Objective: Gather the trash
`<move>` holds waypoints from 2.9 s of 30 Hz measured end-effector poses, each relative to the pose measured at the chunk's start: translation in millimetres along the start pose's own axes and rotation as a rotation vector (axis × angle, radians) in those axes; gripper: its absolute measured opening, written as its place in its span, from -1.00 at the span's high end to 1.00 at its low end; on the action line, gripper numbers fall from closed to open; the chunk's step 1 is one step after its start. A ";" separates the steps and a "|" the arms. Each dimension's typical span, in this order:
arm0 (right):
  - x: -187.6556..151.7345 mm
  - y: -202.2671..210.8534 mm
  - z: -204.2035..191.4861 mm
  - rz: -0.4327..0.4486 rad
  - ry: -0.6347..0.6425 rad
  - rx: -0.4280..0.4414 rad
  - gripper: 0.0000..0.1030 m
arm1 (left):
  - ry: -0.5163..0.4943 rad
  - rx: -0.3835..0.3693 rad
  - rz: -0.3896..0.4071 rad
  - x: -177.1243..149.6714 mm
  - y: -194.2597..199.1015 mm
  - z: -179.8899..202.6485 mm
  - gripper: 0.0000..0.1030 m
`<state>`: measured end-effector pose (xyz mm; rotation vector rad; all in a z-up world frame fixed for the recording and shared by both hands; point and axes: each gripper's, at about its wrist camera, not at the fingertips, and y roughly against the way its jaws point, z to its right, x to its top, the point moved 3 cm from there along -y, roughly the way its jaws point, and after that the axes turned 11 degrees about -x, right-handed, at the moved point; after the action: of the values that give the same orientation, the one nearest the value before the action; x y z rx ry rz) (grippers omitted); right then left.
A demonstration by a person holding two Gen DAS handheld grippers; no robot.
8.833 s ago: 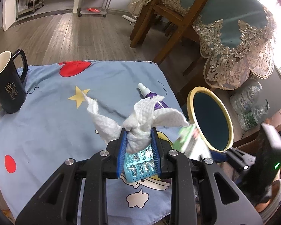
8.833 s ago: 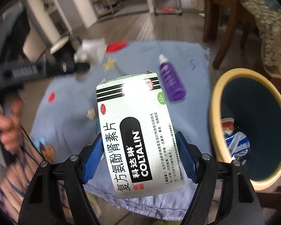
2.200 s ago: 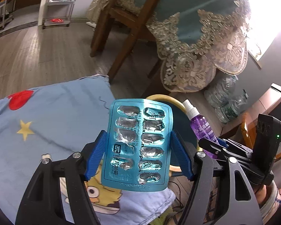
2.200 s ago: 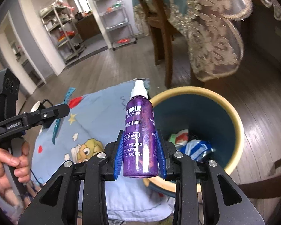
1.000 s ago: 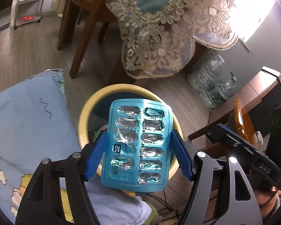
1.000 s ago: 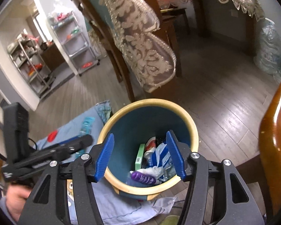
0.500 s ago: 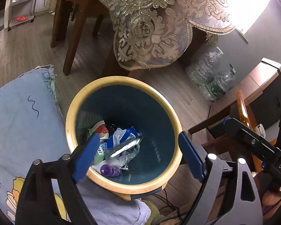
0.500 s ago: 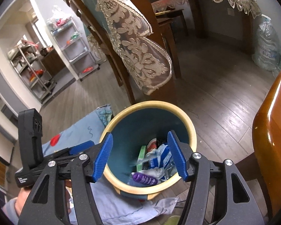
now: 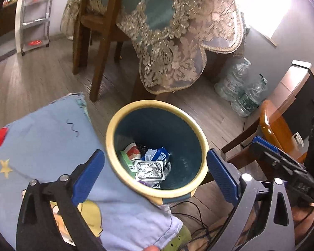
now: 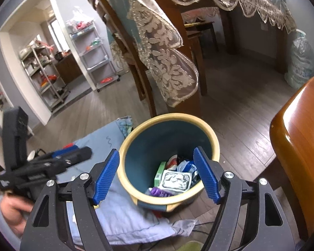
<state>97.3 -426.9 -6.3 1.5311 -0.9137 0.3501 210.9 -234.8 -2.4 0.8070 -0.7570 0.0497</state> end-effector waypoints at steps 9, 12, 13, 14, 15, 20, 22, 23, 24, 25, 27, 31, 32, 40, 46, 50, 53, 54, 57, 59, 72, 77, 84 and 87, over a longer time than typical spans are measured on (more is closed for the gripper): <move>-27.3 36.1 -10.4 0.082 0.092 -0.037 -0.70 | -0.117 0.075 0.044 -22.9 51.7 23.7 -0.88; -35.7 46.8 -13.2 0.101 0.105 -0.045 -0.82 | -0.146 0.118 0.067 -31.9 65.9 28.6 -0.88; -37.1 48.0 -13.7 0.106 0.109 -0.047 -0.83 | -0.151 0.138 0.082 -35.7 72.6 30.3 -0.88; -39.7 51.4 -14.6 0.112 0.114 -0.049 -0.85 | -0.152 0.148 0.090 -37.8 76.5 30.9 -0.88; -42.2 54.7 -15.0 0.117 0.118 -0.053 -0.86 | -0.151 0.156 0.098 -39.4 79.8 31.5 -0.88; -52.1 67.7 -13.9 0.127 0.122 -0.056 -0.88 | -0.141 0.214 0.144 -49.4 97.7 33.5 -0.88; -55.9 72.2 -13.5 0.131 0.127 -0.056 -0.88 | -0.144 0.230 0.151 -54.8 102.4 34.5 -0.88; -57.4 74.2 -14.0 0.134 0.129 -0.057 -0.88 | -0.147 0.237 0.155 -58.0 104.4 35.3 -0.88; -59.5 77.0 -14.5 0.140 0.131 -0.061 -0.89 | -0.148 0.239 0.158 -59.4 105.2 36.1 -0.88; -60.9 78.3 -14.7 0.143 0.133 -0.063 -0.89 | -0.149 0.240 0.161 -61.3 106.1 37.0 -0.88; -63.6 79.3 -14.8 0.142 0.136 -0.050 -0.90 | -0.153 0.236 0.163 -63.5 106.5 38.1 -0.88; -63.9 75.6 -15.1 0.132 0.134 -0.047 -0.90 | -0.151 0.241 0.160 -63.6 104.4 35.2 -0.88; -63.8 75.0 -15.3 0.132 0.134 -0.050 -0.90 | -0.150 0.243 0.159 -64.1 103.9 34.8 -0.88; -65.2 73.7 -17.4 0.131 0.141 -0.045 -0.90 | -0.165 0.243 0.170 -64.7 101.7 38.4 -0.88; -65.9 72.0 -18.3 0.128 0.141 -0.036 -0.90 | -0.167 0.243 0.172 -65.0 101.4 38.2 -0.89; -65.6 70.7 -18.0 0.128 0.137 -0.033 -0.90 | -0.172 0.243 0.167 -65.2 99.6 39.1 -0.89; -66.3 70.3 -18.5 0.130 0.136 -0.032 -0.90 | -0.172 0.240 0.166 -65.5 99.3 39.6 -0.89; -66.3 70.3 -18.5 0.130 0.137 -0.032 -0.90 | -0.172 0.238 0.166 -65.2 99.0 39.7 -0.89; -66.8 69.6 -19.3 0.132 0.141 -0.032 -0.90 | -0.173 0.239 0.166 -65.6 98.6 40.2 -0.89; -67.0 69.6 -19.3 0.133 0.142 -0.031 -0.90 | -0.172 0.237 0.166 -65.6 98.8 40.5 -0.89; -67.3 69.8 -19.6 0.133 0.141 -0.032 -0.90 | -0.173 0.238 0.166 -65.9 98.2 40.5 -0.89; -67.3 69.8 -19.8 0.134 0.143 -0.032 -0.90 | -0.174 0.237 0.166 -65.8 98.1 40.8 -0.89; -67.4 70.1 -19.7 0.133 0.142 -0.032 -0.90 | -0.174 0.238 0.166 -66.3 98.0 40.9 -0.89; -67.5 69.9 -19.8 0.133 0.141 -0.031 -0.90 | -0.174 0.238 0.165 -67.1 98.0 41.2 -0.89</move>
<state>9.9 -380.4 -0.3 1.4018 -0.9077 0.5308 105.8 -177.4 36.0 0.9816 -0.9948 0.2233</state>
